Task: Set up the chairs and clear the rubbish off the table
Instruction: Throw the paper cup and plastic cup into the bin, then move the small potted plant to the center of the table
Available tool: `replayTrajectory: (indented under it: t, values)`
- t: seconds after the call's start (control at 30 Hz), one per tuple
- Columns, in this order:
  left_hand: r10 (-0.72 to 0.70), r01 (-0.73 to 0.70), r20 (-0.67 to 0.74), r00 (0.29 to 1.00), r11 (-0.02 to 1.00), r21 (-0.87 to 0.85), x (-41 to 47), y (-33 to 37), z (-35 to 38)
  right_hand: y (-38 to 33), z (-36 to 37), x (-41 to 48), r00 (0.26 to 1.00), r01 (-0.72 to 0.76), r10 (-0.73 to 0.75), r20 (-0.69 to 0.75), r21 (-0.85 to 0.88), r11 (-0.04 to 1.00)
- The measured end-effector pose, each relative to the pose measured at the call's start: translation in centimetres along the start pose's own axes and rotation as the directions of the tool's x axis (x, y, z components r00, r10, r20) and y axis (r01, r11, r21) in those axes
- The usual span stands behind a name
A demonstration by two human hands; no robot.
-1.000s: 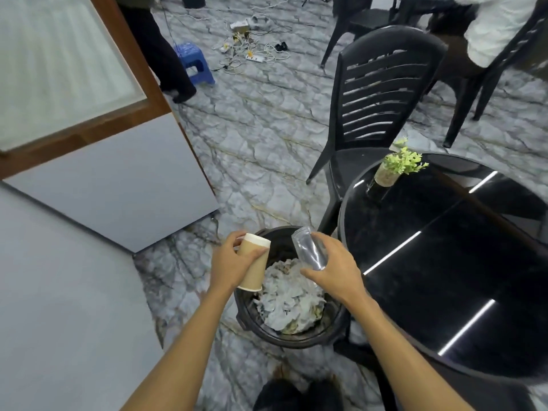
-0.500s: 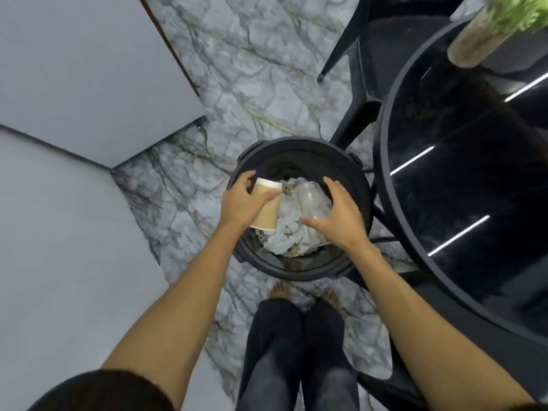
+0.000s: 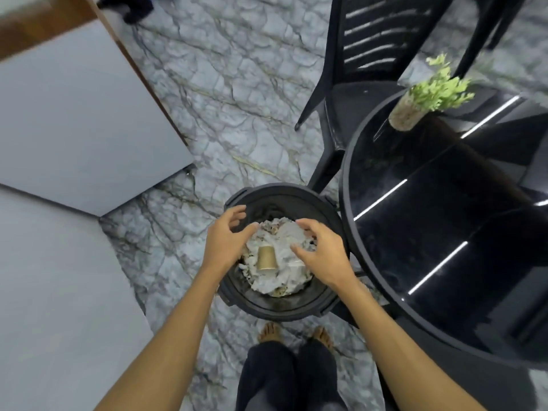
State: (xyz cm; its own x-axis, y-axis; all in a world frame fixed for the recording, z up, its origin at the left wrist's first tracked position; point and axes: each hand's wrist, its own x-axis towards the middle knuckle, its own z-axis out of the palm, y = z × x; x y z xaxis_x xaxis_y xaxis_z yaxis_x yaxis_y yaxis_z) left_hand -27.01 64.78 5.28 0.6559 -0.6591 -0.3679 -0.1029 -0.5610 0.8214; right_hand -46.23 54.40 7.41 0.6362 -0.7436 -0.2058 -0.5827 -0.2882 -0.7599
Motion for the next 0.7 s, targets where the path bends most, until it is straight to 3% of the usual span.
replayTrajectory:
  t: [0.13,0.37,0.53,0.7]
  values:
    - [0.133,-0.132,0.025,0.991,0.99,-0.057,-0.7,6.2,-0.9,-3.4,-5.4,-0.3,0.994,0.043,-0.035,-0.107,0.077,0.996]
    - [0.334,-0.332,0.099,0.937,0.943,-0.032,-2.1,14.3,2.5,-2.5,-15.7,-1.0,0.934,-0.01,0.07,-0.351,0.17,0.985]
    - [0.42,-0.442,0.182,0.889,0.89,0.109,-2.3,16.8,8.5,1.3,-20.7,0.3,0.911,-0.056,0.122,-0.394,0.176,0.983]
    - [0.43,-0.46,0.183,0.884,0.869,0.182,-2.0,18.2,14.1,5.5,-23.9,2.1,0.915,-0.092,0.157,-0.371,0.187,0.978]
